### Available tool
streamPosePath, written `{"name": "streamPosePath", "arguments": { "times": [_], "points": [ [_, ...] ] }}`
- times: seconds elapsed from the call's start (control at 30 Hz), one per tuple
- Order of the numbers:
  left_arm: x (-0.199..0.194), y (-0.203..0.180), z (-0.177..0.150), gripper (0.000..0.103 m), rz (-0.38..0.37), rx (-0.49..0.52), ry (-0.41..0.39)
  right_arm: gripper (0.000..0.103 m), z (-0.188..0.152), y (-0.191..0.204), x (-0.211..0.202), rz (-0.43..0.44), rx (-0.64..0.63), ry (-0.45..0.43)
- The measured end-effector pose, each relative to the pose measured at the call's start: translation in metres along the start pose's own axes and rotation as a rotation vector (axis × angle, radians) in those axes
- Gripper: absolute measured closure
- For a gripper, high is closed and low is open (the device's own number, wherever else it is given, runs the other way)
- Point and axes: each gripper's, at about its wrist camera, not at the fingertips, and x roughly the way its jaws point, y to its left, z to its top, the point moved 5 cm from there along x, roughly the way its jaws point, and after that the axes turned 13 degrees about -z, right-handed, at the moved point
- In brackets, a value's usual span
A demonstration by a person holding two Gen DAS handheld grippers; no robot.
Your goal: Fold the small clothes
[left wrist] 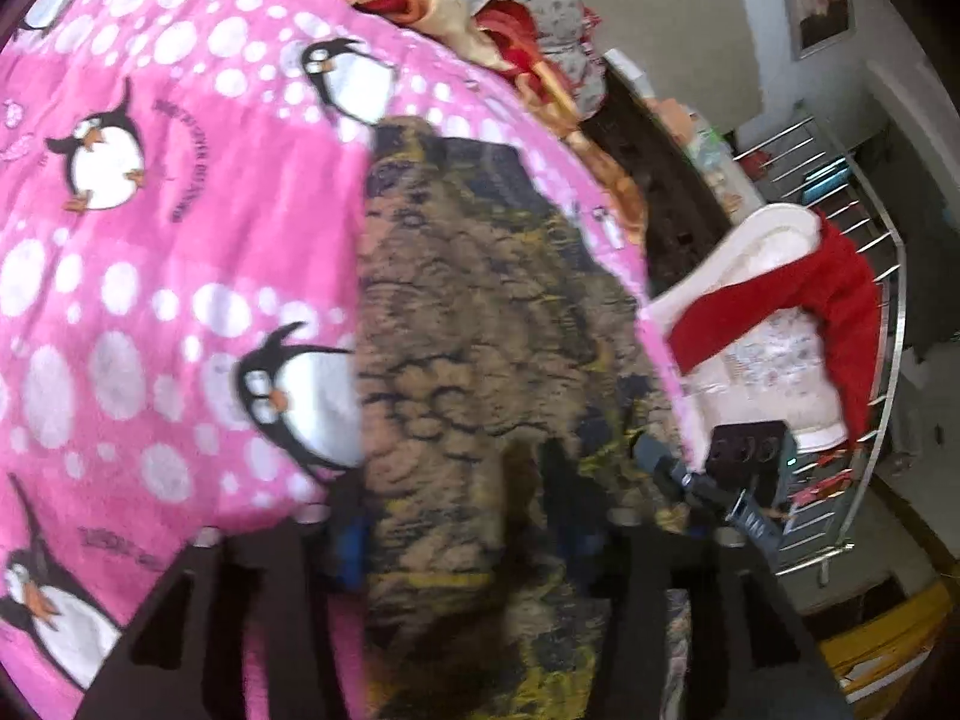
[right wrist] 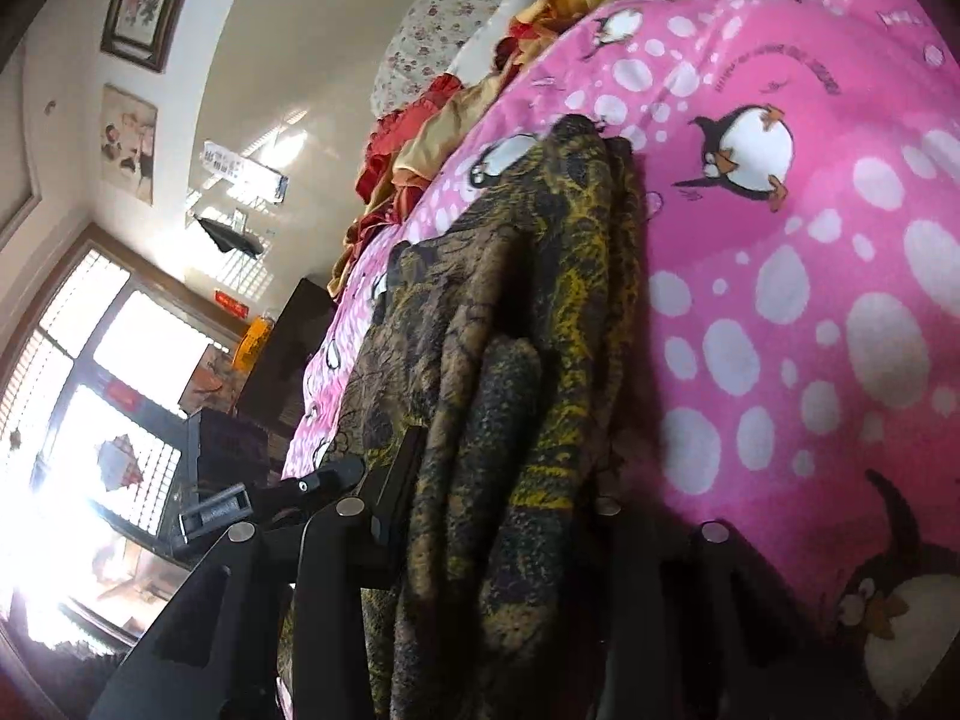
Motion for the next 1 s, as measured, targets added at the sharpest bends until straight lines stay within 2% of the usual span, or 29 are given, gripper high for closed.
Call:
{"name": "streamPosePath", "arguments": {
  "times": [0.07,0.13,0.17,0.2,0.23,0.37,0.43,0.53,0.77,1.0],
  "points": [
    [0.001,-0.001,-0.001,0.041,0.000,0.004,-0.008,0.062,-0.003,0.006,-0.002,0.026,-0.029,-0.001],
    [0.001,0.001,0.000,0.063,0.025,-0.002,-0.017,0.062,-0.002,0.004,0.001,0.029,-0.015,0.009],
    [-0.001,0.009,0.000,0.073,0.025,-0.038,-0.026,0.062,-0.001,0.003,0.002,0.034,-0.010,0.013],
    [-0.004,0.012,0.000,0.077,0.005,-0.062,-0.036,0.063,0.000,0.003,0.003,0.037,-0.004,0.017],
    [-0.006,0.015,0.000,0.077,-0.012,-0.082,-0.048,0.065,0.002,0.001,0.005,0.038,0.008,0.023],
    [-0.006,0.008,0.000,0.081,0.040,-0.063,-0.070,0.066,0.010,0.006,0.013,-0.001,-0.010,0.042],
    [-0.008,0.003,-0.001,0.082,0.064,-0.048,-0.073,0.074,0.009,0.008,0.011,-0.033,-0.019,0.032],
    [-0.012,-0.014,0.001,0.083,0.093,0.010,-0.072,0.080,0.008,0.010,0.004,-0.068,-0.014,0.008],
    [-0.036,-0.044,0.004,0.083,0.096,0.098,-0.092,0.082,0.015,0.031,-0.011,-0.105,-0.046,-0.013],
    [-0.084,-0.040,0.008,0.083,0.100,0.100,-0.151,0.082,0.017,0.072,-0.002,-0.089,-0.101,0.013]
  ]
}}
